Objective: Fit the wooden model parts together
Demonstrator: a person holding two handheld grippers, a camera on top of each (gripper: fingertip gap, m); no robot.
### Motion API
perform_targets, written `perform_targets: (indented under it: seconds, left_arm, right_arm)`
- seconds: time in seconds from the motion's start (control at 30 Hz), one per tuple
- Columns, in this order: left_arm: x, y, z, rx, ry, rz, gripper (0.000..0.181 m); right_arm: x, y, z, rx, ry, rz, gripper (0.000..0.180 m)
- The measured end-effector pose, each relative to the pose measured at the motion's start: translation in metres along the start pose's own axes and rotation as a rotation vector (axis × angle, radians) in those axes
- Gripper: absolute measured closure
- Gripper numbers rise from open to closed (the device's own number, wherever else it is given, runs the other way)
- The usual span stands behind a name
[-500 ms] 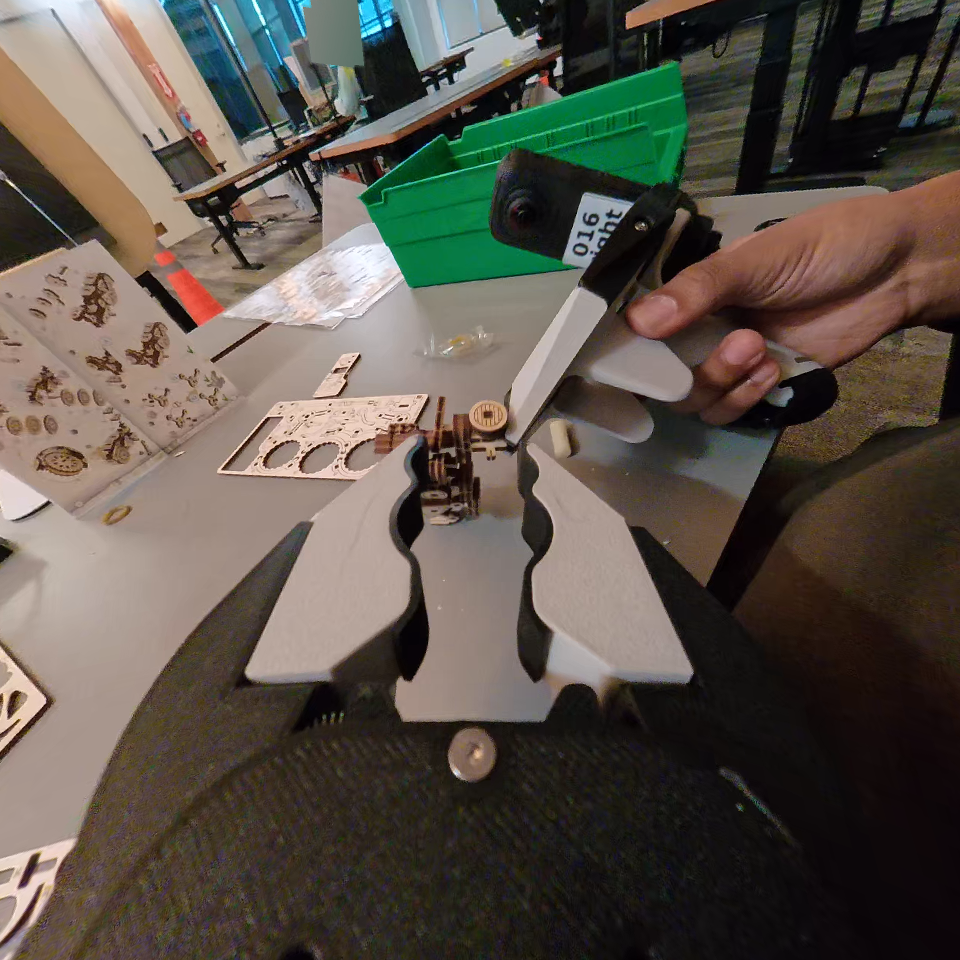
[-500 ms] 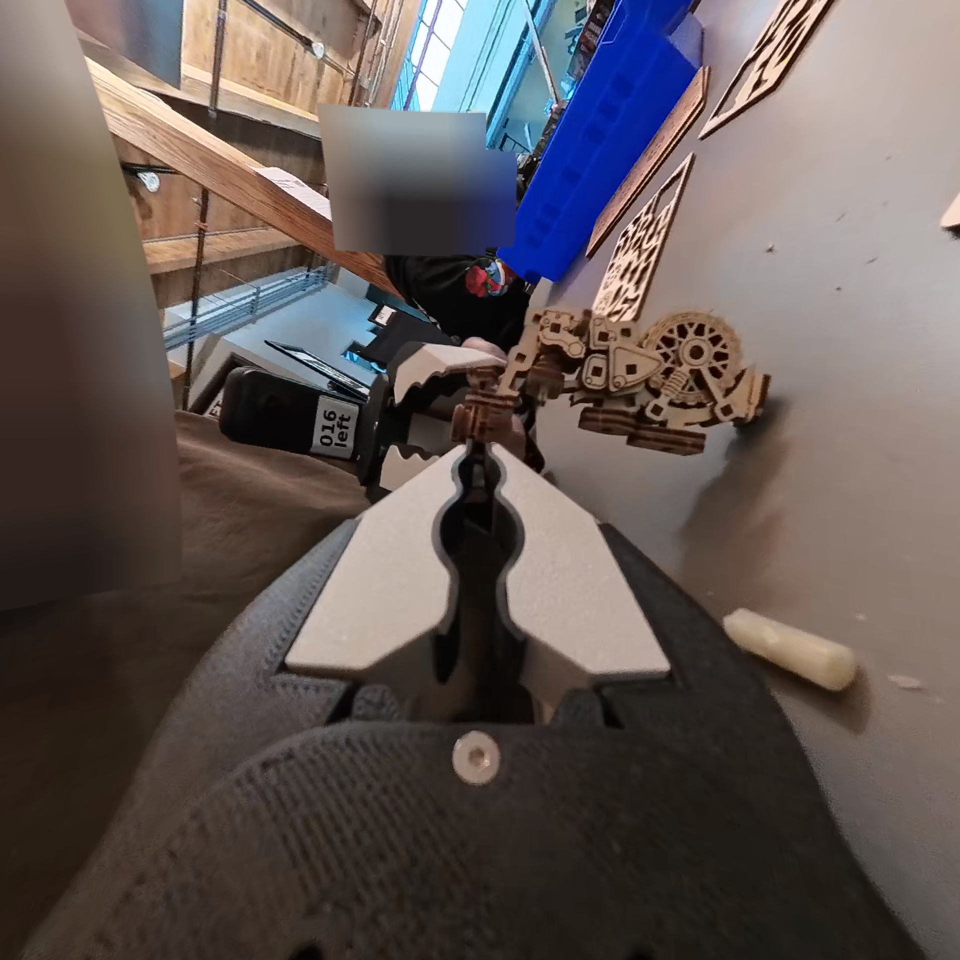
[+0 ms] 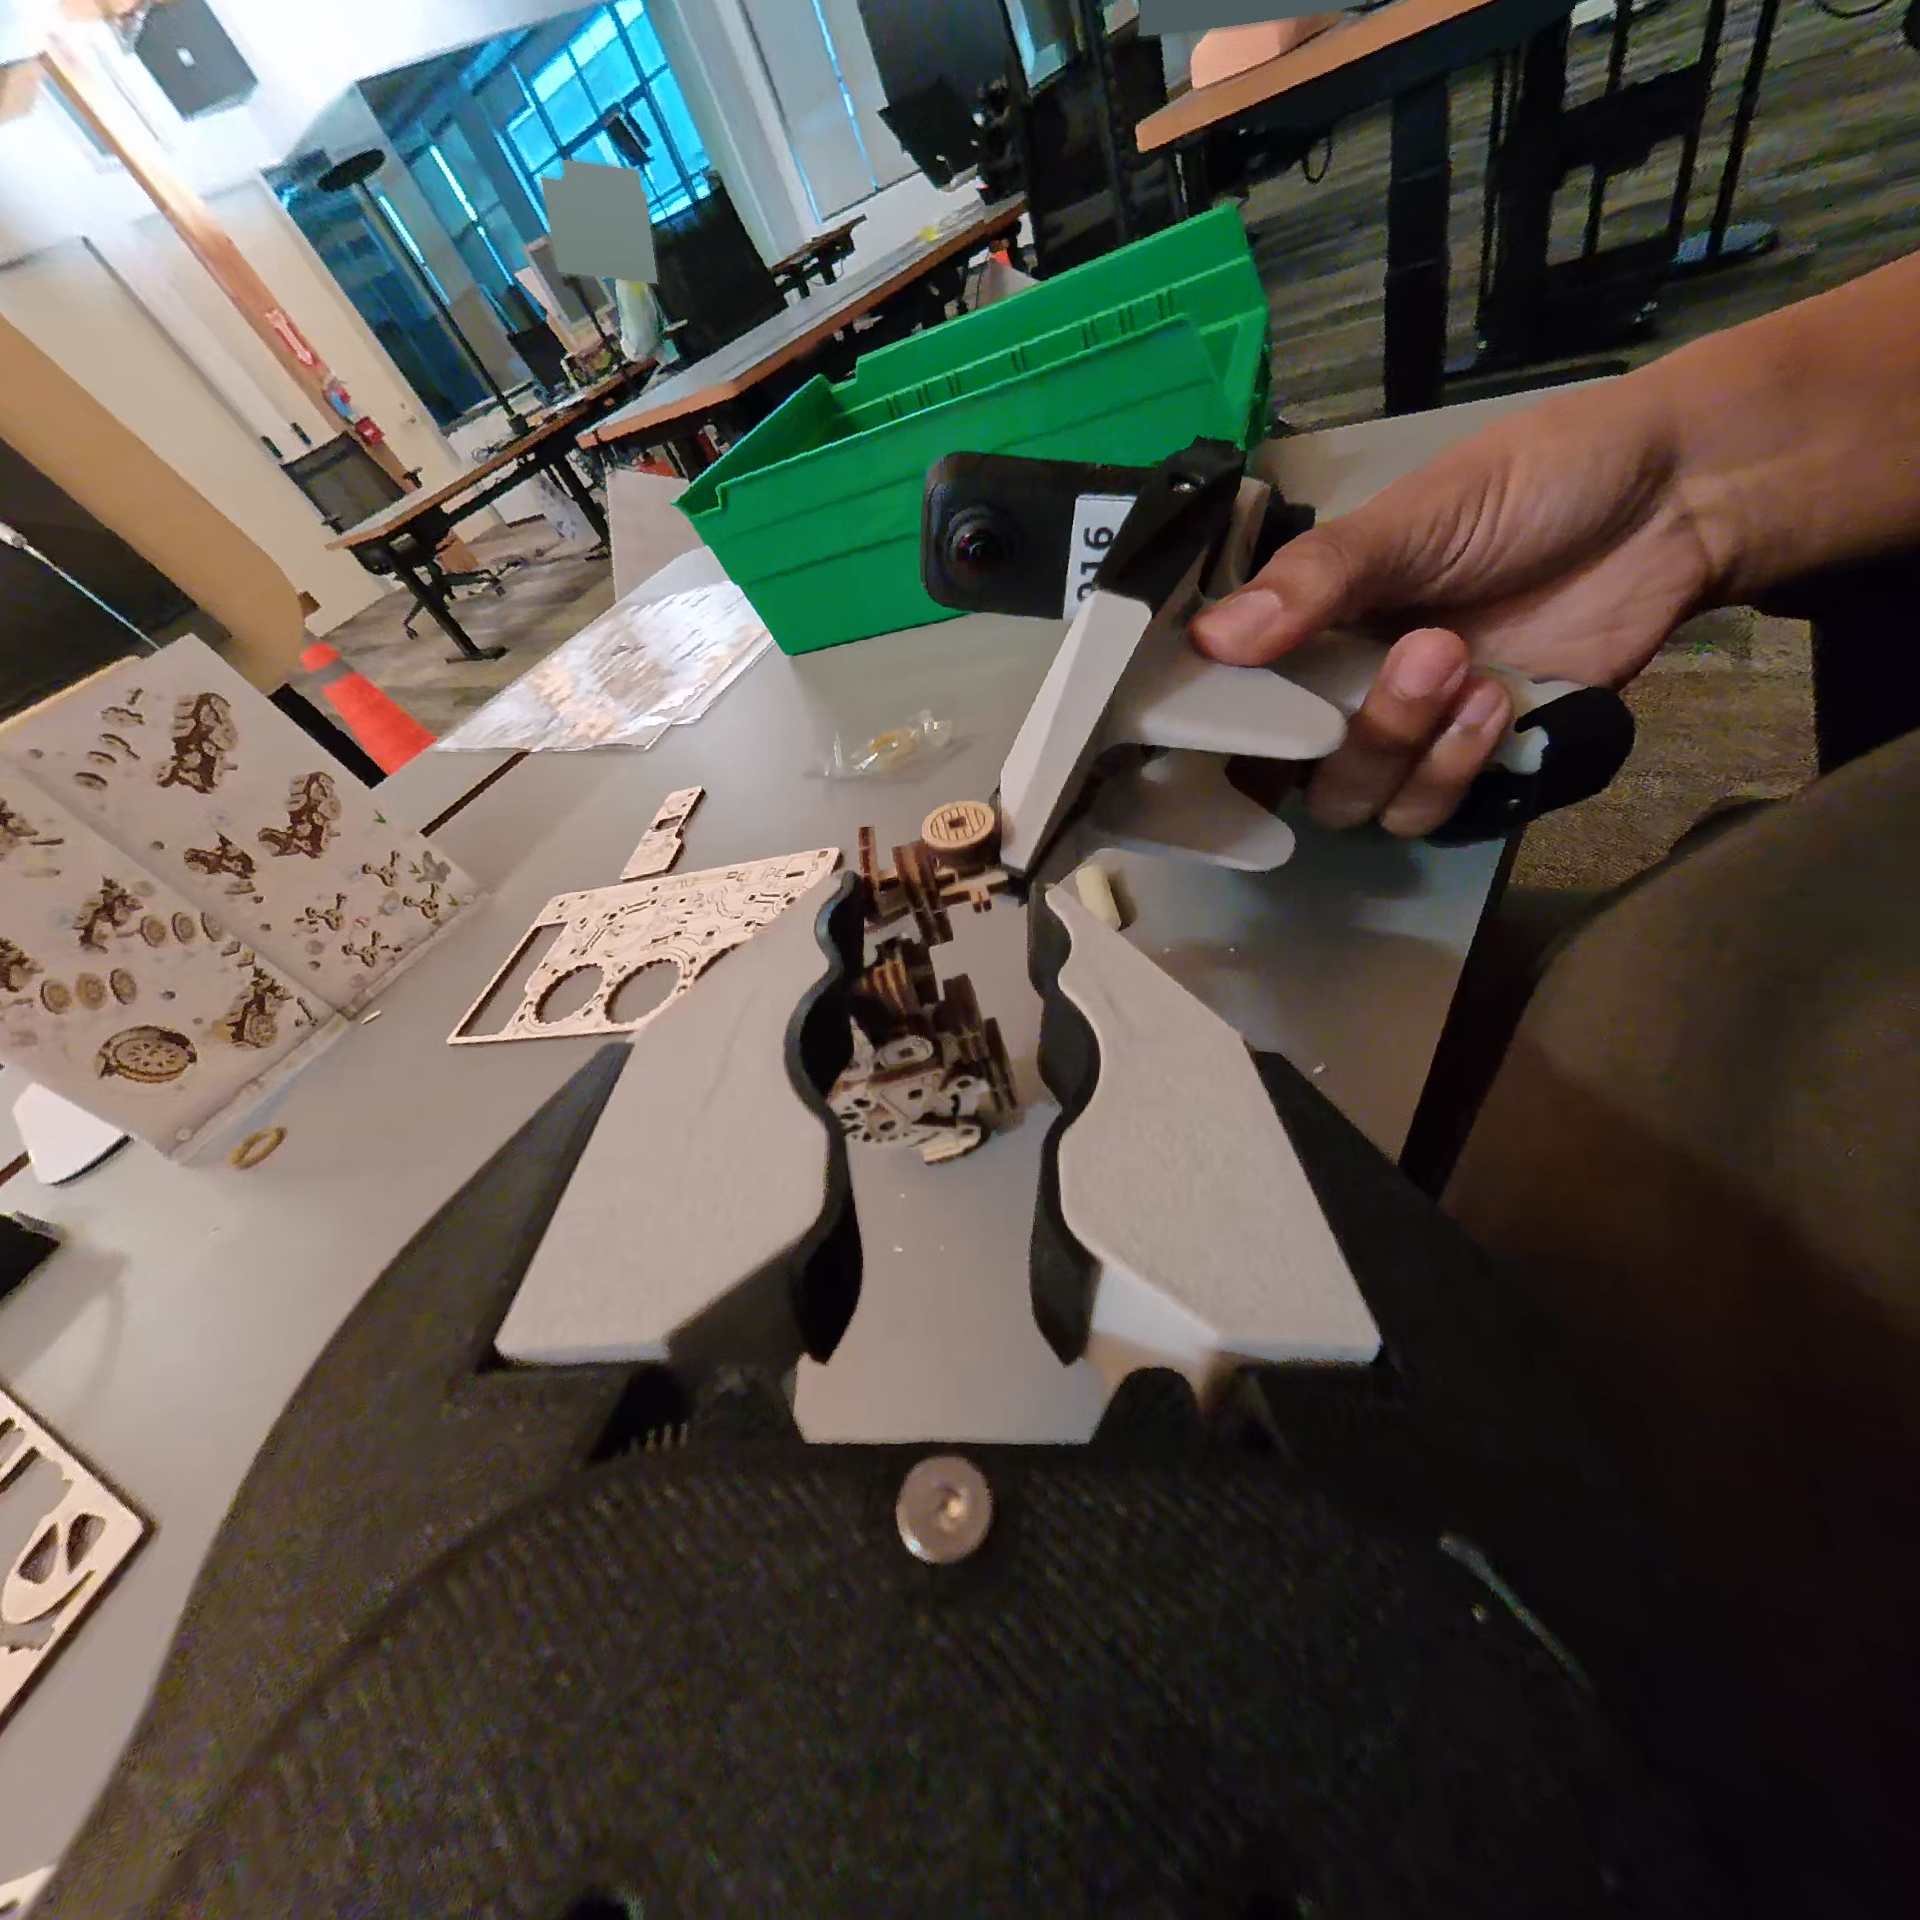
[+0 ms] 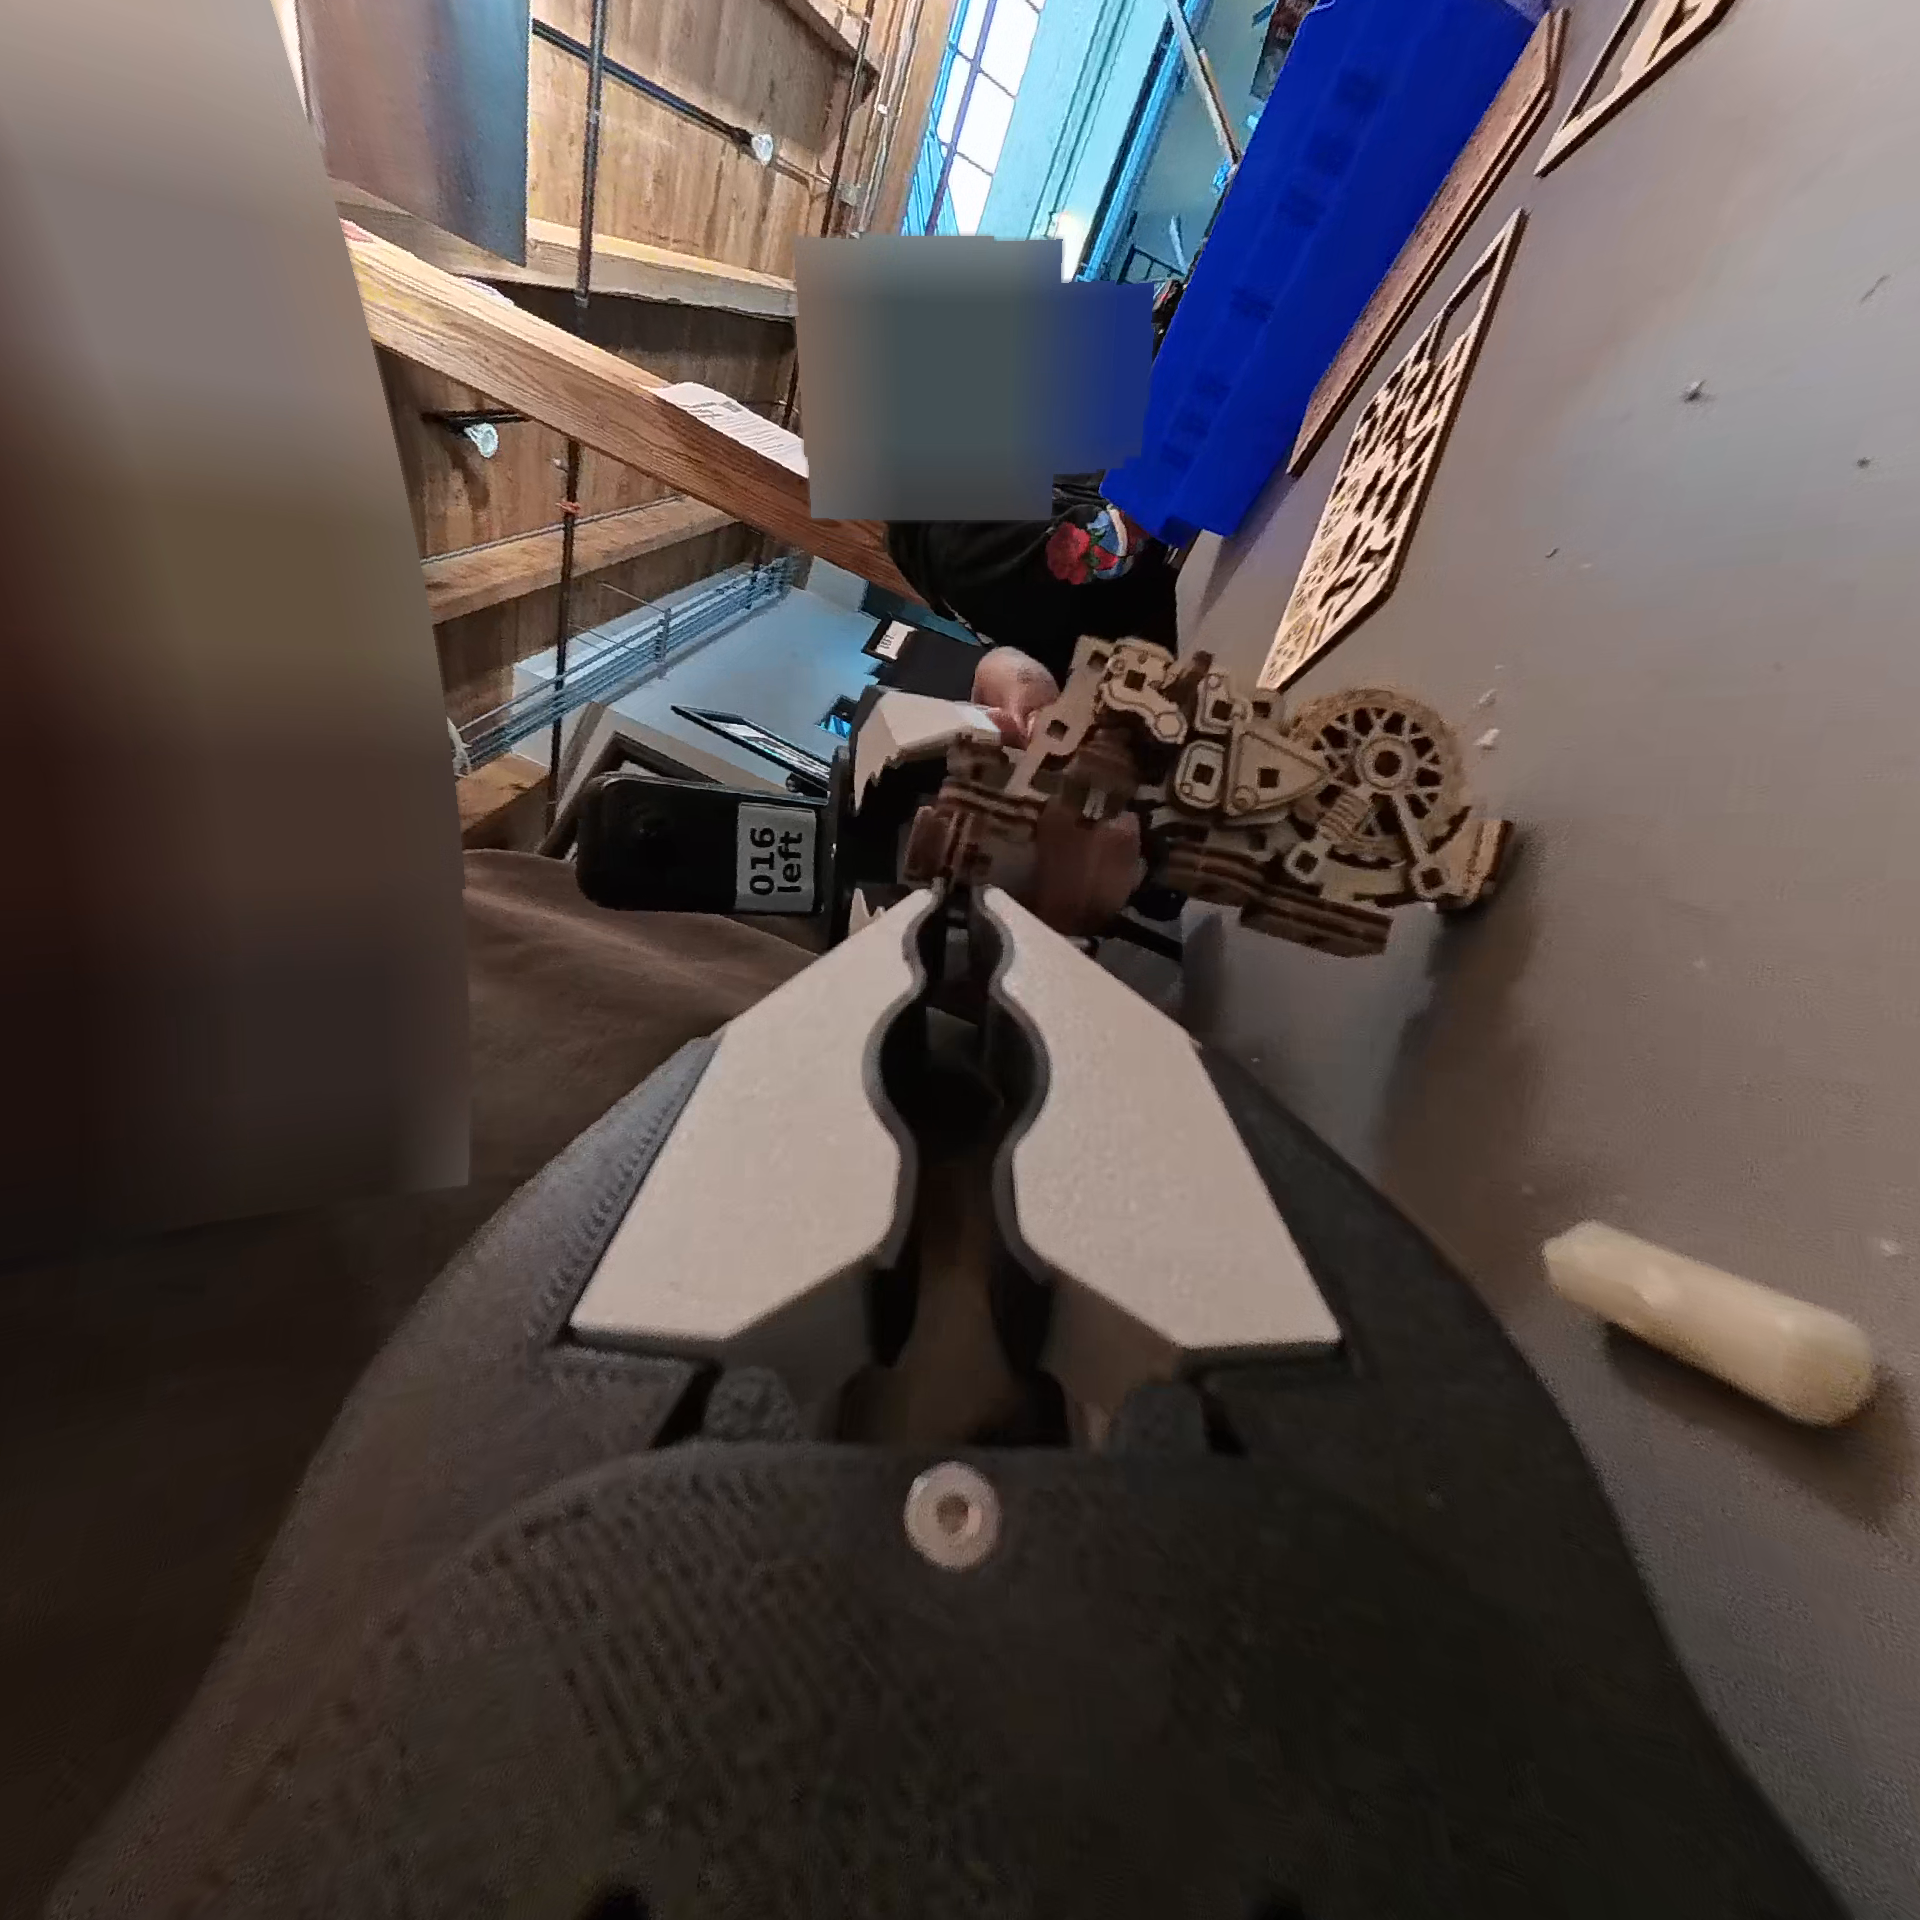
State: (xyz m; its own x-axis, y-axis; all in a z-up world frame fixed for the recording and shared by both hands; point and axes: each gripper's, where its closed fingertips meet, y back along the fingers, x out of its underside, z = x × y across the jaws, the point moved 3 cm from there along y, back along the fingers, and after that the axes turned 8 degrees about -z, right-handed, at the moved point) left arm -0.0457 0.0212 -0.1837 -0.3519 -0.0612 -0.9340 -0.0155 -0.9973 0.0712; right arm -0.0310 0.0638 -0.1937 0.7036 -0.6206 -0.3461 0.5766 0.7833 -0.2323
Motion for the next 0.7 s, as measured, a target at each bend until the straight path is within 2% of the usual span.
perform_targets:
  seconds: [0.7]
  left_arm:
    - [-0.002,0.0056,0.0023,0.061,0.096,-0.03,0.159]
  right_arm:
    - [0.0032,0.0002,0.0001,-0.034,-0.053,0.014,0.178]
